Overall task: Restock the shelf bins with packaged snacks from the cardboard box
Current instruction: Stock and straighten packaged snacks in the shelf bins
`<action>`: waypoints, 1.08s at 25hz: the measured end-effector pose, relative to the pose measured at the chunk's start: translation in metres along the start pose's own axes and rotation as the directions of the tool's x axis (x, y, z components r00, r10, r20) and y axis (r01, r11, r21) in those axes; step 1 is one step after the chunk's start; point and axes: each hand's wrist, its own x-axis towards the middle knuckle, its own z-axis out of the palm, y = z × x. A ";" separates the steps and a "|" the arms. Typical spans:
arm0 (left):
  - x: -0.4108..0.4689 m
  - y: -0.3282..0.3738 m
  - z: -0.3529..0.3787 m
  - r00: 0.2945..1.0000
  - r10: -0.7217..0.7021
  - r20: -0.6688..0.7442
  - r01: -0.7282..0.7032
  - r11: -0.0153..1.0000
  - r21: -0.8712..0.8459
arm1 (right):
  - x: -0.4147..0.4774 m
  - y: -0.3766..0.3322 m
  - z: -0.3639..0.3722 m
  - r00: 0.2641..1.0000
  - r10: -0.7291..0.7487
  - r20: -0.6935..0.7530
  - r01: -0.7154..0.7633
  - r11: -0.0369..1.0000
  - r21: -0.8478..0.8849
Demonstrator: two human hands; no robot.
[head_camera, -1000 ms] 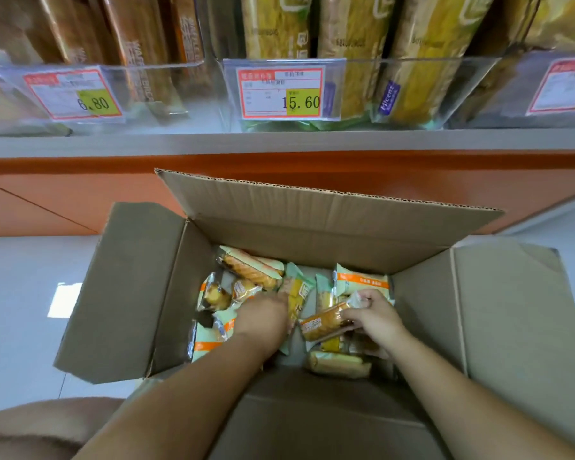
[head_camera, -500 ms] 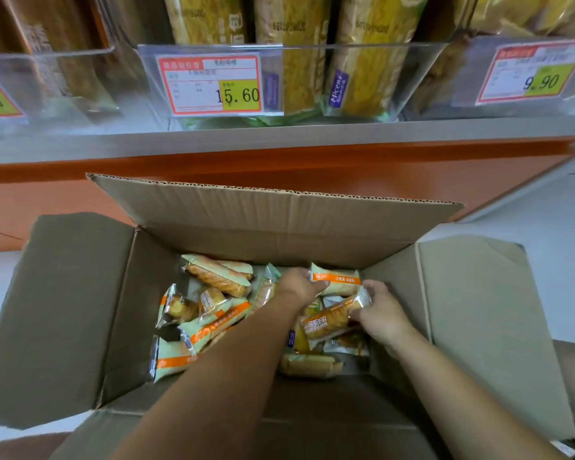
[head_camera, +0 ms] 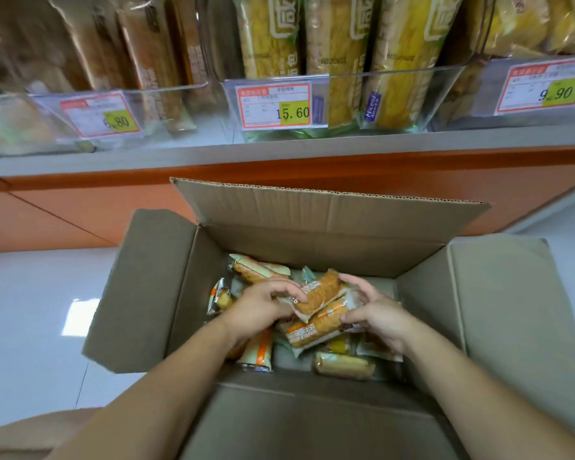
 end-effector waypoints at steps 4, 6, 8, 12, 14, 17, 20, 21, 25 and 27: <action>-0.023 0.001 0.007 0.995 -0.030 -0.090 0.009 0.972 -0.235 | -0.011 -0.013 0.011 0.987 -0.160 0.007 0.160 0.983 -0.092; -0.029 0.003 0.001 0.994 -0.086 -0.074 0.065 0.967 -0.245 | -0.019 -0.022 0.013 0.977 -0.206 0.055 0.211 0.973 -0.099; -0.038 0.010 -0.010 0.989 -0.134 0.056 0.145 0.943 -0.298 | -0.029 -0.033 0.015 0.972 -0.223 0.069 0.225 0.974 -0.019; -0.047 0.014 -0.021 0.975 -0.097 0.200 0.173 0.896 -0.409 | -0.041 -0.046 0.018 0.978 -0.191 -0.081 0.205 0.949 0.241; -0.047 0.012 -0.020 0.970 -0.095 0.223 0.191 0.865 -0.464 | -0.046 -0.048 0.023 0.977 -0.186 -0.103 0.206 0.949 0.237; -0.053 0.017 -0.020 0.970 -0.062 0.235 0.172 0.858 -0.484 | -0.054 -0.055 0.029 0.970 -0.210 -0.121 0.230 0.955 0.188; -0.069 0.033 -0.030 0.964 0.057 0.260 0.073 0.883 -0.465 | -0.072 -0.078 0.039 0.939 -0.328 -0.104 0.332 0.943 0.033; -0.076 0.041 -0.036 0.965 0.093 0.247 0.024 0.901 -0.433 | -0.081 -0.091 0.044 0.916 -0.386 -0.105 0.383 0.922 -0.047; -0.117 0.100 -0.085 0.971 0.214 0.110 -0.171 0.935 -0.310 | -0.128 -0.180 0.075 0.722 -0.691 -0.035 0.650 0.695 -0.308; -0.141 0.133 -0.120 0.956 0.293 0.005 -0.284 0.932 -0.224 | -0.149 -0.234 0.095 0.585 -0.811 -0.028 0.750 0.554 -0.362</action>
